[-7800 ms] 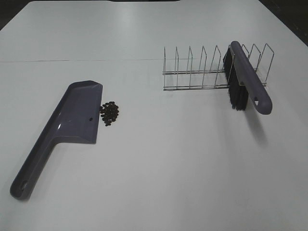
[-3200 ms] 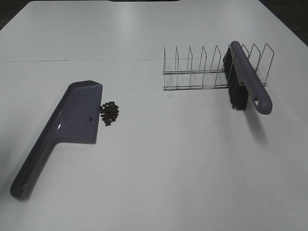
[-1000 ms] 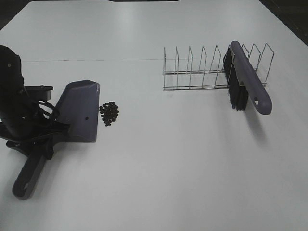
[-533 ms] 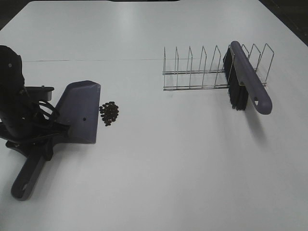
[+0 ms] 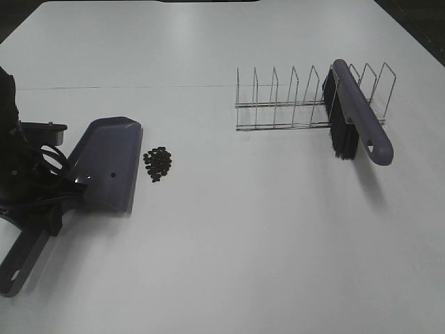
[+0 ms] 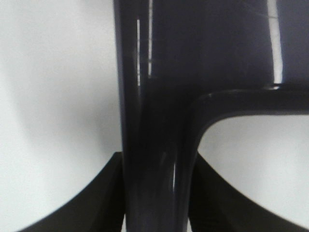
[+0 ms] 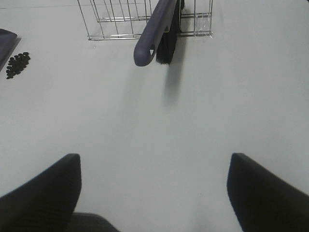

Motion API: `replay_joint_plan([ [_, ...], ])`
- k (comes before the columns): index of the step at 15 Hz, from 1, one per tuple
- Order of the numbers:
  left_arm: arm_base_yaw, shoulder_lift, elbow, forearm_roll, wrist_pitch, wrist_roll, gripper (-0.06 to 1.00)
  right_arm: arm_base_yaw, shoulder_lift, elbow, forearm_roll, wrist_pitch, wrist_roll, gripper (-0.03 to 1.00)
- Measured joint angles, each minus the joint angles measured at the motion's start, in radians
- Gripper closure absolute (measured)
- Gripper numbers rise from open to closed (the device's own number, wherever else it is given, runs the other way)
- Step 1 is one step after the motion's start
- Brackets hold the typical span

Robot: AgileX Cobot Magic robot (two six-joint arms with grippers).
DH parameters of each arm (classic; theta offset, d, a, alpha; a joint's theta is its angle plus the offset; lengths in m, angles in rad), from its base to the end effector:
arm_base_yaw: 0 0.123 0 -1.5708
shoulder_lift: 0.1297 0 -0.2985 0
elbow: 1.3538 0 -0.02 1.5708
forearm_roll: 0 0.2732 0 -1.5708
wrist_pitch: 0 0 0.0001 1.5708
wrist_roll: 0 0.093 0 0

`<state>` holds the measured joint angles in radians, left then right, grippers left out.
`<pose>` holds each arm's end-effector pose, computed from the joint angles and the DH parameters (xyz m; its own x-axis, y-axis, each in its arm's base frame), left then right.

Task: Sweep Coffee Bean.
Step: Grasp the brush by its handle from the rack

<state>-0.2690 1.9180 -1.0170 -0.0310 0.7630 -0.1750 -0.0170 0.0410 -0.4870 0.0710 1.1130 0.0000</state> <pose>0.3259 -0.0919 0.1104 -0.9974 0.0716 0.0098 0.0714 0.9973 -0.0199 0.0087 0.0058 0.2790 -0.5477 0.0407 -0.8357 -0.0191 0.9979 0.0611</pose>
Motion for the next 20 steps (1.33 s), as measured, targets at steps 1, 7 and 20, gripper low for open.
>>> replay_joint_plan([
  [1,0.0,-0.003,0.0,0.001,0.002,0.0,0.63,0.0,0.042,-0.009,-0.003,-0.001,0.0,0.21],
  [7,0.0,-0.003,0.0,0.004,0.002,-0.003,0.63,0.0,0.418,-0.11,-0.011,0.0,0.0,0.21],
  [20,0.0,-0.003,0.0,0.004,0.006,-0.003,0.63,0.0,1.117,-0.605,0.003,0.07,0.0,0.23],
])
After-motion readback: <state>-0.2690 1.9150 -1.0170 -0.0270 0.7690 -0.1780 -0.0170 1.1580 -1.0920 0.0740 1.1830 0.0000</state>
